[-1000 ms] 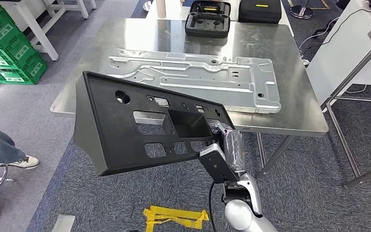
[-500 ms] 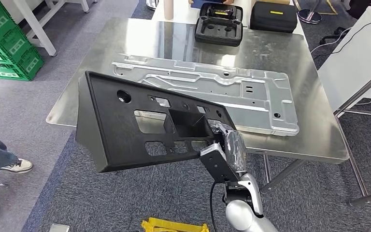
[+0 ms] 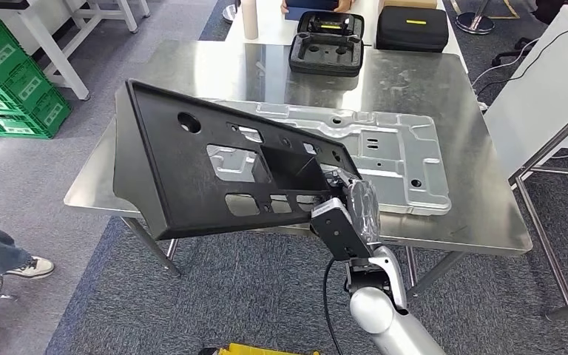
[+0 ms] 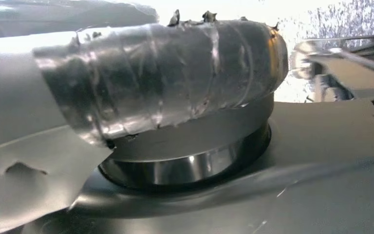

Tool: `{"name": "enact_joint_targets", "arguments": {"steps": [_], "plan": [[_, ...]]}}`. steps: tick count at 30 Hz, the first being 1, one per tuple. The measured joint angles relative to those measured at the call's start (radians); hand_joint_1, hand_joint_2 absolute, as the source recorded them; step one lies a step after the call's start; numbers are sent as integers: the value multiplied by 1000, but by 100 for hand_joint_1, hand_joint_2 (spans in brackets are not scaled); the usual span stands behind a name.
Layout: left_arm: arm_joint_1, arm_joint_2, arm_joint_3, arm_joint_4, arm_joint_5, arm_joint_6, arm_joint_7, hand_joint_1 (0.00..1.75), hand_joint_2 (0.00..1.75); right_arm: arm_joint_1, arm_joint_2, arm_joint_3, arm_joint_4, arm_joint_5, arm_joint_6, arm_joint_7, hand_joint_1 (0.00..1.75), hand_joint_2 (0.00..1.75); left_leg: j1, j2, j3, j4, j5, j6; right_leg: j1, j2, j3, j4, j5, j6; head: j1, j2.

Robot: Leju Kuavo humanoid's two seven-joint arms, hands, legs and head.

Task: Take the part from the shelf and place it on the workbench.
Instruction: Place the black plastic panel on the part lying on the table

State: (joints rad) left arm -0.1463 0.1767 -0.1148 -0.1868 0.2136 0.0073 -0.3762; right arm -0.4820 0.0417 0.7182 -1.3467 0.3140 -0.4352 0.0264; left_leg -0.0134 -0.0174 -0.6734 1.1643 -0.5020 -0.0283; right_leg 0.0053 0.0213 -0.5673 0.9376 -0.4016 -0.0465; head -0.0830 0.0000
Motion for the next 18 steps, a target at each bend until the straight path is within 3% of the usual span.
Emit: {"name": "enact_joint_targets", "arguments": {"steps": [1,3,6,8,11,13,14,15,18], "plan": [[3,0,0,0,0,2,0,0,0,-10,0,-1,0,-1,0,0,175,175,3,-1,27,-75,44,-4,-2,4,0,7,-5,5,0,0],[7,-1,0,0,-1,3,0,0,0,-30,1,-4,0,-3,0,-1,175,175,5,-4,62,-175,82,3,-2,11,-6,23,-16,16,-1,0],[6,-1,0,0,-2,3,0,0,0,-52,1,-6,2,-5,0,-2,175,175,6,-5,67,-192,95,33,-1,14,-16,35,-28,31,0,0],[6,-3,0,0,-2,2,0,0,0,-57,1,-9,2,-5,-1,-3,175,175,11,-3,66,-194,103,45,-2,5,-29,72,-56,44,5,0],[6,-3,0,0,-6,2,0,0,0,-69,1,-12,4,4,-11,-3,175,175,12,1,63,-194,105,53,-8,-15,-110,254,-156,63,12,0],[6,-3,0,0,-12,2,1,0,0,-81,2,-13,10,31,-29,-1,175,175,11,2,61,-194,105,53,-9,-19,-149,342,-186,64,13,0],[5,-3,0,0,-17,2,2,0,0,-91,3,-13,16,55,-43,1,175,175,10,2,60,-194,106,53,-9,-20,-141,327,-172,60,13,0],[5,-4,-1,0,-20,1,4,0,0,-103,6,-13,21,79,-56,4,175,175,8,2,61,-194,106,53,-7,-20,-114,276,-143,53,13,0],[1,-6,-2,0,-34,-2,8,0,0,-151,23,-12,45,168,-95,15,175,175,4,2,60,-194,110,47,3,-21,-11,70,-63,28,12,0]]}}
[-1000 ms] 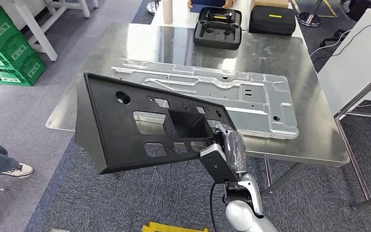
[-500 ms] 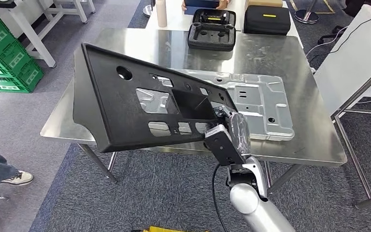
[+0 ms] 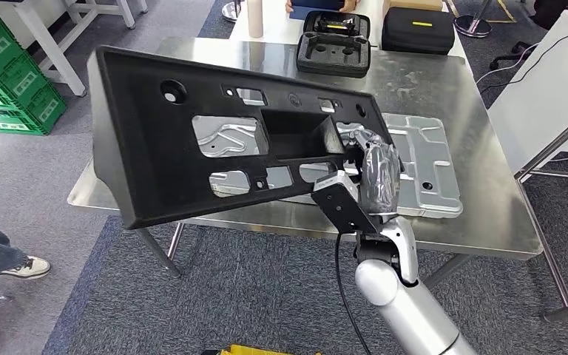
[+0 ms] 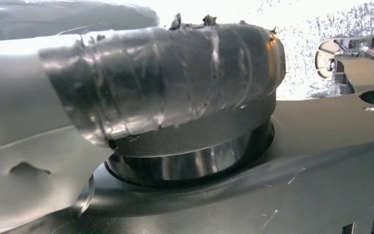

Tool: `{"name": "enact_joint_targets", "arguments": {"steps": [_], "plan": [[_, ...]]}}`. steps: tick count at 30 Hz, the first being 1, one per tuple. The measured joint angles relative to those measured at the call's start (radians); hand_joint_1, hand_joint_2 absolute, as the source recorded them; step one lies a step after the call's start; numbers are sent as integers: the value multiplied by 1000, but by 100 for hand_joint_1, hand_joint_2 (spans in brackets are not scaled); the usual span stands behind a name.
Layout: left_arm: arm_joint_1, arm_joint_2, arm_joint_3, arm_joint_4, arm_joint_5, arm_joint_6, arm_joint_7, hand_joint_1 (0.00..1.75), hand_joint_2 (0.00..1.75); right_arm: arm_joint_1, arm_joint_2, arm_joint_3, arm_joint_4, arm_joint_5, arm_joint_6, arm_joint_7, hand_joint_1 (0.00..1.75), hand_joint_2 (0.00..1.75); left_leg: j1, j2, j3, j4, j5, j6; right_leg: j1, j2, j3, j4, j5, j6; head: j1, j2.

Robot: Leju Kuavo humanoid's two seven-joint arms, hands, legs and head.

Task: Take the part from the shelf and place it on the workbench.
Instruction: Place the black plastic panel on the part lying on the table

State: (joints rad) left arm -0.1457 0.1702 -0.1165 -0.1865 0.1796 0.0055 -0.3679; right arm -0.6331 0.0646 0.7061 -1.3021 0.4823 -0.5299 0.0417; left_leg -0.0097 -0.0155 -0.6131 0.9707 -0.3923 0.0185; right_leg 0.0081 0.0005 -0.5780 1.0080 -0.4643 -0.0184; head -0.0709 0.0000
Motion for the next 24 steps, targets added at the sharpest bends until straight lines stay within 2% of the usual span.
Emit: {"name": "enact_joint_targets", "arguments": {"steps": [1,4,5,6,7,9,10,11,12,14,16,17,20,22,24], "plan": [[-2,-1,-1,0,-5,-1,1,0,0,-16,7,1,13,33,-13,5,175,175,0,0,0,-1,1,-4,3,0,13,-31,9,-4,0,0],[-16,-3,-3,0,-19,-3,11,0,0,-50,23,2,56,120,-41,22,175,175,0,0,0,-6,3,-21,3,0,17,-50,21,-13,1,0],[-24,-3,-4,-1,-24,-3,16,0,0,-60,29,3,74,153,-49,29,175,175,-1,0,-7,5,-7,-27,0,-1,21,-58,28,-18,-1,0],[-34,-3,-6,-1,-28,-4,23,0,0,-71,36,4,94,190,-57,37,175,175,-2,-1,-22,37,-29,-31,-3,-2,25,-66,35,-22,-3,0],[-45,-3,-9,-2,-32,-5,29,0,0,-83,42,6,120,230,-64,45,175,175,-2,-1,-48,94,-61,-35,-4,-2,27,-70,39,-24,-5,0],[-69,-3,-16,-5,-39,-9,43,0,0,-102,54,10,178,308,-75,58,175,175,-2,-2,-113,233,-122,-41,-3,-3,27,-72,42,-27,-8,0],[-80,-4,-20,-6,-41,-11,48,0,0,-108,59,12,208,343,-77,63,175,175,-2,-2,-133,277,-132,-42,-2,-3,27,-71,42,-27,-8,0],[-88,-4,-23,-6,-43,-14,52,0,0,-112,63,14,237,378,-77,70,175,175,-1,-2,-135,282,-123,-43,-1,-3,27,-71,42,-27,-8,0],[-94,-5,-25,-6,-45,-16,55,0,0,-115,68,17,264,412,-77,77,175,175,-1,-2,-119,248,-97,-43,-1,-2,27,-69,41,-26,-8,0],[-110,-5,-29,-10,-49,-23,60,0,0,-129,78,25,322,491,-76,98,175,175,1,-1,-49,110,-34,-42,1,1,26,-63,36,-22,-9,0],[-134,-3,-38,-17,-52,-37,68,0,0,-144,86,37,381,574,-71,123,175,175,2,-2,2,11,-4,-31,6,1,22,-52,29,-15,-9,0],[-144,-2,-44,-20,-53,-45,73,0,0,-150,90,42,411,616,-68,134,175,175,2,-3,11,-7,-4,-25,8,1,20,-49,26,-11,-8,0],[-157,-3,-63,-27,-58,-54,79,0,0,-156,102,59,490,705,-46,159,175,175,9,-3,13,-10,-4,-9,10,1,12,-35,12,2,-6,0],[-162,-8,-71,-30,-60,-56,80,0,0,-163,107,68,530,743,-22,179,175,175,15,-2,14,-13,-2,-2,5,1,-31,51,-34,19,-2,0],[-167,-12,-76,-32,-60,-58,82,0,0,-170,112,74,567,768,6,203,175,175,17,-2,12,-12,-2,0,-4,1,-105,196,-93,32,1,0]]}}
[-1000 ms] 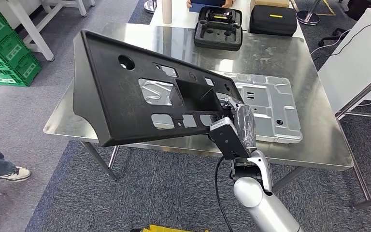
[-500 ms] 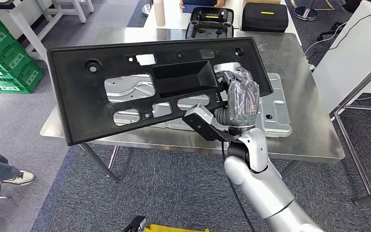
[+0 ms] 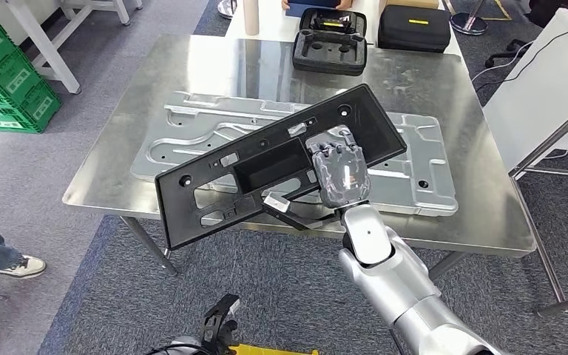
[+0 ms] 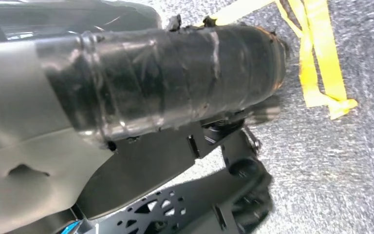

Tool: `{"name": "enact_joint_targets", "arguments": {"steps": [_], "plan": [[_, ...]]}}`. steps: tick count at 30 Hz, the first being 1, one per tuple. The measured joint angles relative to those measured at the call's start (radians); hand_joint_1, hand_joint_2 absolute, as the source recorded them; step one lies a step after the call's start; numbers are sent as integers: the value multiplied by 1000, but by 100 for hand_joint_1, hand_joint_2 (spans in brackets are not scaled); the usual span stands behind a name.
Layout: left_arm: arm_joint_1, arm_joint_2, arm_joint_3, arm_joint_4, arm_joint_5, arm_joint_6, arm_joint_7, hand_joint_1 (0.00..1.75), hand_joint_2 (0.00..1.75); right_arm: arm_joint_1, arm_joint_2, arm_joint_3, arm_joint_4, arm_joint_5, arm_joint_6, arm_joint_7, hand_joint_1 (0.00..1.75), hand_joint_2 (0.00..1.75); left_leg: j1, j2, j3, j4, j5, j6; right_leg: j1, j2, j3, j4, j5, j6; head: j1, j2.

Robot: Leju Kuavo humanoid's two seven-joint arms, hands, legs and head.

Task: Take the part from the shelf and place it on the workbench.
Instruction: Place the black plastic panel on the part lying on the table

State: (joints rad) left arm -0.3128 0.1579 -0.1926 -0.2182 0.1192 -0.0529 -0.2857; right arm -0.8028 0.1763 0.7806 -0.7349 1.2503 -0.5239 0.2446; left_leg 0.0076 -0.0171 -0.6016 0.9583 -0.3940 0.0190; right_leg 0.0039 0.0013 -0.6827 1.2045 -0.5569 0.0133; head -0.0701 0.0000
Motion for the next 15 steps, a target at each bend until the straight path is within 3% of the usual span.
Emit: {"name": "enact_joint_targets", "arguments": {"steps": [1,2,3,6,8,11,13,15], "plan": [[-1,-1,-3,0,0,-2,1,0,0,-1,3,4,19,7,14,11,175,175,1,0,0,0,0,0,-3,0,-29,52,-13,3,0,0],[-1,-3,-5,-1,0,-4,1,0,0,-2,6,8,37,11,26,19,175,175,2,-1,0,0,-1,0,-5,0,-42,67,-6,4,0,0],[-1,-4,-8,-1,-1,-6,2,0,0,-2,9,11,52,12,36,25,175,175,2,-1,0,0,-1,-1,-5,0,-34,39,19,2,0,0],[-2,-9,-14,-2,-1,-9,2,0,0,-18,21,15,87,0,57,34,175,175,0,-2,2,1,-4,-7,-3,0,61,-173,120,-12,0,0],[-3,-11,-19,-2,-1,-9,3,0,0,-29,29,16,105,-14,70,35,175,175,-2,-1,1,1,-4,-18,0,0,96,-241,137,-20,-1,0],[-1,-9,-23,-3,-1,-8,3,0,0,-31,35,17,127,-36,88,31,175,175,0,1,0,2,-8,-35,0,-1,104,-255,144,-35,-2,0],[-1,-5,-24,-3,-1,-7,3,0,0,-32,42,16,139,-61,98,22,175,175,1,4,-29,71,-51,-43,-4,-2,111,-266,151,-44,-4,0],[1,-1,-25,-3,0,-7,5,0,0,-32,49,14,148,-99,106,8,175,175,2,5,-93,210,-117,-47,-3,-1,112,-267,151,-48,-5,0]]}}
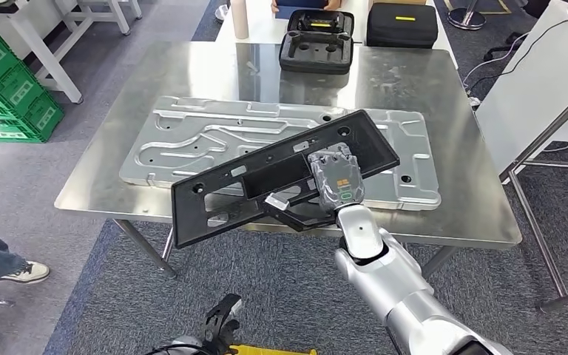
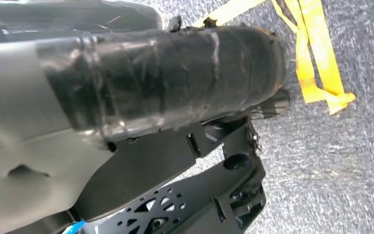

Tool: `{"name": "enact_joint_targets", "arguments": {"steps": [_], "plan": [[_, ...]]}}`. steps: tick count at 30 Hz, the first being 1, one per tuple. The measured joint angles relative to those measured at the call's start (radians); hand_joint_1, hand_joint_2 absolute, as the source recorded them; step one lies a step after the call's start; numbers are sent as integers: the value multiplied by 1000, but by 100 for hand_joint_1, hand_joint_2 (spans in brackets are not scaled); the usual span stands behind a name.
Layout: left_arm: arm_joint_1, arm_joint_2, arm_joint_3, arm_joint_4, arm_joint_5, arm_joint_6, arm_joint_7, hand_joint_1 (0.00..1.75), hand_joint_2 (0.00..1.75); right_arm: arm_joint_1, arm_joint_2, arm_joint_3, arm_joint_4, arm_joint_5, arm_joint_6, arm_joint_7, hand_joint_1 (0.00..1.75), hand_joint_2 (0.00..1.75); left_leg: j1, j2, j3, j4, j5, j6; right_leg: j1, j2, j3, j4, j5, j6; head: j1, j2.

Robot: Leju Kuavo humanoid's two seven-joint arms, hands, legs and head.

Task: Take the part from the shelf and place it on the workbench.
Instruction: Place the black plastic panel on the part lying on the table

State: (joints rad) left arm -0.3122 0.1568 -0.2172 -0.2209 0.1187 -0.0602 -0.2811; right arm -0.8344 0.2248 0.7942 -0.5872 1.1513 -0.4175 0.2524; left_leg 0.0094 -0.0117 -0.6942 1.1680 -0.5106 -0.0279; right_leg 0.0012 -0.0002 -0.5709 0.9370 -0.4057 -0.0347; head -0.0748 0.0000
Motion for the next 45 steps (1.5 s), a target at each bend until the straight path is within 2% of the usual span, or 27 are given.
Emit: {"name": "enact_joint_targets", "arguments": {"steps": [1,2,3,5,7,8,11,13,15,16,17,18,19,21,22,24,27,29,31,32,33,34,36,38,42,43,45], "plan": [[2,2,0,0,0,0,0,0,0,2,2,-1,5,-20,3,-7,175,175,0,0,-28,59,-19,-2,1,0,0,0,-1,-1,0,0],[4,4,-1,0,0,0,1,0,0,3,5,-2,9,-38,4,-13,175,175,0,0,-42,85,-20,-3,1,1,0,1,-1,-1,0,0],[5,5,-1,0,1,0,1,0,0,4,7,-4,14,-54,5,-19,175,175,0,0,-37,73,-3,-3,2,1,0,3,-2,-1,0,0],[5,8,-1,0,2,0,0,0,0,2,13,-7,20,-96,8,-33,175,175,0,1,25,-49,63,0,2,3,0,11,-7,2,0,0],[4,12,-1,-1,4,0,0,0,0,0,21,-15,26,-159,14,-53,175,175,0,3,87,-168,98,7,6,5,-4,23,-15,9,1,0],[3,13,-1,-2,6,0,-1,0,0,-1,26,-21,29,-194,19,-63,175,175,-1,3,100,-193,100,11,8,5,-6,27,-18,13,1,0],[7,12,-1,-4,11,0,-4,0,0,-2,41,-40,36,-303,29,-90,175,175,1,2,102,-200,99,25,8,5,-12,34,-24,26,1,0],[8,9,0,-4,15,1,-5,0,0,-4,52,-54,41,-385,21,-100,175,175,6,3,103,-204,102,34,6,4,-42,95,-61,40,5,0],[10,8,0,-5,19,1,-6,0,0,-5,62,-70,48,-456,-8,-103,175,175,7,3,102,-204,103,39,0,2,-107,231,-125,52,10,0],[12,8,0,-5,20,2,-6,0,0,-5,67,-76,52,-486,-26,-103,175,175,7,3,101,-204,103,39,-2,2,-139,296,-147,55,10,0],[16,7,0,-5,21,4,-6,0,0,-4,71,-82,58,-509,-44,-103,175,175,7,3,101,-204,103,39,-3,2,-158,331,-151,56,10,0],[18,7,0,-5,21,5,-6,0,0,-4,74,-88,63,-527,-58,-103,175,175,7,2,102,-204,102,39,-4,2,-158,326,-137,55,10,0],[20,6,0,-5,21,7,-6,0,0,-4,78,-94,68,-540,-70,-103,175,175,7,2,102,-204,102,38,-4,2,-139,282,-107,52,10,0],[21,4,0,-5,21,8,-6,0,0,-7,86,-103,74,-557,-87,-104,175,175,5,1,103,-203,101,35,-2,2,-70,136,-43,42,10,0],[21,3,0,-5,21,10,-5,0,0,-9,91,-105,78,-569,-99,-105,175,175,3,1,102,-203,101,30,-1,2,-41,78,-25,37,9,0],[23,2,0,-5,23,11,-4,0,0,-12,97,-108,84,-599,-131,-109,175,175,1,0,101,-206,103,19,2,2,-16,30,-19,29,8,0],[30,4,0,-5,26,13,-4,0,0,-13,100,-115,95,-638,-184,-114,175,175,3,2,99,-200,95,3,-1,2,-9,16,-9,13,7,0],[35,6,0,-5,29,13,-4,0,0,-14,102,-119,102,-652,-211,-117,175,175,4,4,61,-115,44,-2,-4,1,-3,6,-4,4,4,0],[42,9,0,-5,32,11,-5,0,0,-14,102,-121,111,-652,-228,-115,175,175,4,5,-7,28,-18,-4,-2,2,-3,5,-5,0,2,0],[46,9,0,-5,32,11,-6,0,0,-12,101,-121,116,-647,-232,-115,175,175,4,5,-31,75,-29,-5,-1,2,-2,6,-6,-1,2,0],[49,10,0,-5,33,11,-7,0,0,-11,101,-121,120,-642,-235,-114,175,175,4,5,-37,86,-21,-5,0,3,-2,7,-7,-2,2,0],[51,10,0,-5,33,11,-9,0,0,-10,100,-120,122,-635,-237,-114,175,175,4,5,-24,55,4,-5,1,4,-1,9,-9,-1,2,0],[51,10,0,-5,33,11,-12,0,0,-11,101,-120,125,-623,-242,-114,175,175,3,6,48,-84,68,2,2,6,1,16,-17,3,2,0],[49,12,0,-5,33,11,-14,0,0,-12,100,-119,127,-611,-246,-114,175,175,0,7,103,-189,91,12,4,7,2,21,-26,13,3,0],[51,7,0,-5,33,11,-15,0,0,-13,99,-116,129,-573,-250,-112,175,175,3,6,124,-213,81,33,6,7,-2,46,-33,36,4,0],[51,4,0,-5,33,11,-15,0,0,-14,99,-116,129,-558,-250,-111,175,175,5,6,131,-213,78,37,5,7,-17,75,-46,43,7,0],[51,-1,0,-5,33,11,-12,0,0,-13,98,-115,129,-528,-250,-110,175,175,7,6,140,-213,71,43,0,5,-85,192,-88,57,11,0]]}}
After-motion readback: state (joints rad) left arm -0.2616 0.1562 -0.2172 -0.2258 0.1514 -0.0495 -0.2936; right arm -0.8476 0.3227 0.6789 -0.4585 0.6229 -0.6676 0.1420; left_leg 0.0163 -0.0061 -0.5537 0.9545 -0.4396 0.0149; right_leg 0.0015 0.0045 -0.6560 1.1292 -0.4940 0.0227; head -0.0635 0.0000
